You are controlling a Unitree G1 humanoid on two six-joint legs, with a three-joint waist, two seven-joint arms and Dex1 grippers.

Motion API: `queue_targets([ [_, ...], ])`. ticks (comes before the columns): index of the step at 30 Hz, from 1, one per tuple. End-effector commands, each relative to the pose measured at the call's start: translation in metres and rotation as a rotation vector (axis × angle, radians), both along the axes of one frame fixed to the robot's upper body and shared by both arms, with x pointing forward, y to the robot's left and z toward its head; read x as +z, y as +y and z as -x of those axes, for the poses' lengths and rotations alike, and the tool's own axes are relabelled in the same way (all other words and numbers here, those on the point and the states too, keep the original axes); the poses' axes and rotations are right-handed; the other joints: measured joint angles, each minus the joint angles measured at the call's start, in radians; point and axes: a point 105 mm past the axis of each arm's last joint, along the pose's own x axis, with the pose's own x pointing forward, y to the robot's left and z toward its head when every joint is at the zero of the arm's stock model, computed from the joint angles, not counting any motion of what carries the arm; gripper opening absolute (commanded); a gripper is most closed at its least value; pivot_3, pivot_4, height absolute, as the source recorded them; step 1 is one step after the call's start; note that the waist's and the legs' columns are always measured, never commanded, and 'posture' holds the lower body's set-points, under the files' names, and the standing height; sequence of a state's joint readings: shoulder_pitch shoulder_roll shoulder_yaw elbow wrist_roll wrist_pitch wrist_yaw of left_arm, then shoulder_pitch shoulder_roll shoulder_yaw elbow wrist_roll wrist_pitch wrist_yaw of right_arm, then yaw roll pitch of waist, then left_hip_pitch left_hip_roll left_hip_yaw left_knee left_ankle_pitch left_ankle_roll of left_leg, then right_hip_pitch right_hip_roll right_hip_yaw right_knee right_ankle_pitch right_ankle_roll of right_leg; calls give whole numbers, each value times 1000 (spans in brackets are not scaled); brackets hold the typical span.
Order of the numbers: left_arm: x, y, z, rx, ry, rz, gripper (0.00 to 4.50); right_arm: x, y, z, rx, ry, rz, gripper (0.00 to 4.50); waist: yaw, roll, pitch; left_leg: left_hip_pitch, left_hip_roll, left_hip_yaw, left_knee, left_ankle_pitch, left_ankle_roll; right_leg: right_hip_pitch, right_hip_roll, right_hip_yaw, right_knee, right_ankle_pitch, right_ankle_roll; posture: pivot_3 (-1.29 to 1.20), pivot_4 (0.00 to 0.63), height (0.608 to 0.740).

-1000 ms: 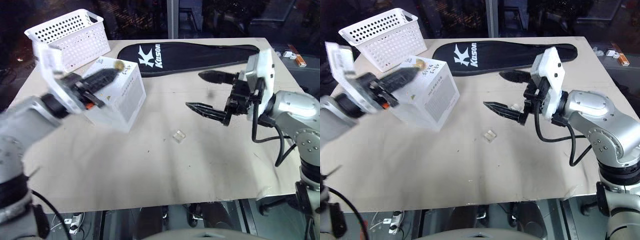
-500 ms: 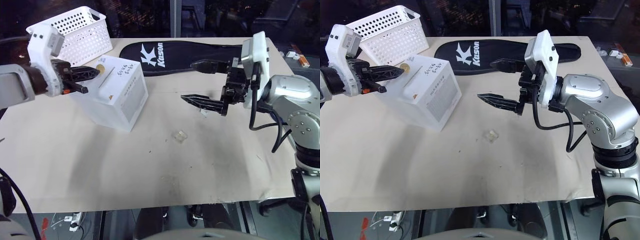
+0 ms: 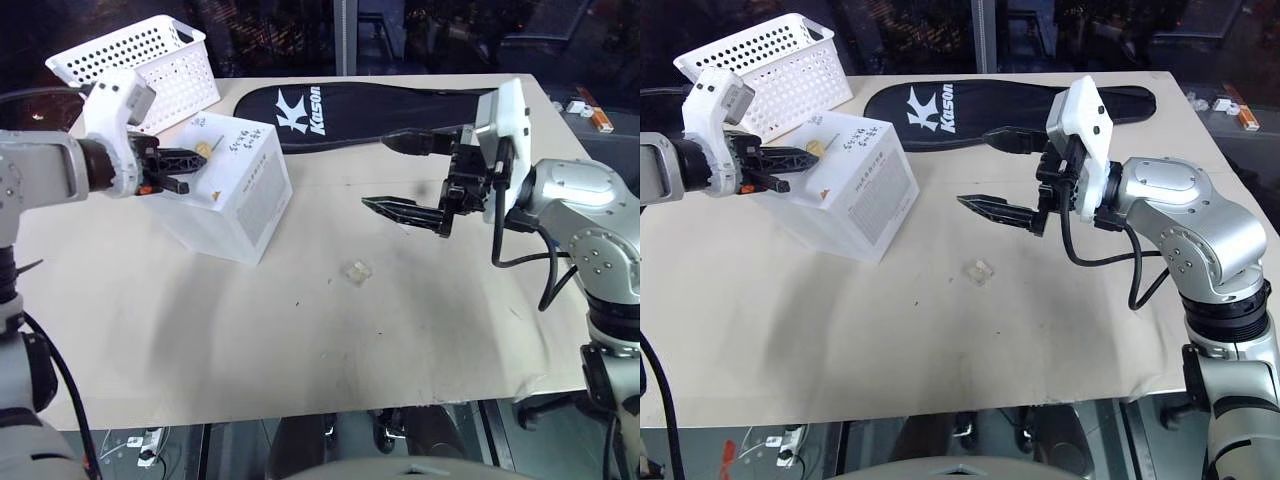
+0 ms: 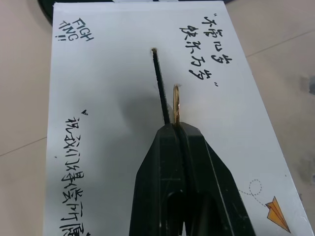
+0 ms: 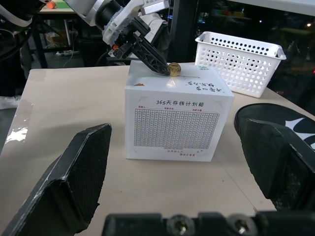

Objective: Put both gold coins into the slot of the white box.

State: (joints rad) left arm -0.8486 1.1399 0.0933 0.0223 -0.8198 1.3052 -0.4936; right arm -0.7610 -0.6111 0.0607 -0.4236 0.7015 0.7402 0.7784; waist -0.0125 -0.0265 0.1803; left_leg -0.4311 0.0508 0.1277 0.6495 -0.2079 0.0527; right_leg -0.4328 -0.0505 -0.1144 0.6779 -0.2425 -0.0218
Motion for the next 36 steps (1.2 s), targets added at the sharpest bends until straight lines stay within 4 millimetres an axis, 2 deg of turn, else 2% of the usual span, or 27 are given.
queue_targets([
  [1, 9, 11, 1, 74, -29, -28, 0, 8, 0, 7, 9, -58, -1, 4480, -1, 0, 0, 0, 0, 0, 0, 0, 0, 0, 0, 0, 0, 0, 0, 0, 150, 738],
  [7, 10, 14, -1, 112, -29, -29, 0, 6, 2, 6, 9, -55, 6, 4480, 2, 0, 0, 0, 0, 0, 1, 0, 0, 0, 0, 0, 1, 0, 0, 0, 150, 738],
  [14, 11, -10, 4, -2, -25, 31, 0, 6, 2, 6, 8, -54, 7, 4480, 2, 0, 0, 0, 0, 0, 2, 0, 0, 0, 0, 0, 1, 0, 0, 0, 150, 738],
  [24, 6, 0, 3, 62, -7, 9, 0, 6, 3, 7, 7, -49, 7, 4480, 1, 0, 0, 0, 0, 0, 2, 0, 0, 0, 0, 0, 1, 0, 0, 0, 150, 738],
  [36, 6, 0, 3, 73, -11, 8, 0, 6, 4, 8, 8, -52, 7, 4480, 1, 0, 0, 0, 0, 0, 2, 0, 0, 0, 0, 0, 2, 0, 0, 0, 150, 738],
])
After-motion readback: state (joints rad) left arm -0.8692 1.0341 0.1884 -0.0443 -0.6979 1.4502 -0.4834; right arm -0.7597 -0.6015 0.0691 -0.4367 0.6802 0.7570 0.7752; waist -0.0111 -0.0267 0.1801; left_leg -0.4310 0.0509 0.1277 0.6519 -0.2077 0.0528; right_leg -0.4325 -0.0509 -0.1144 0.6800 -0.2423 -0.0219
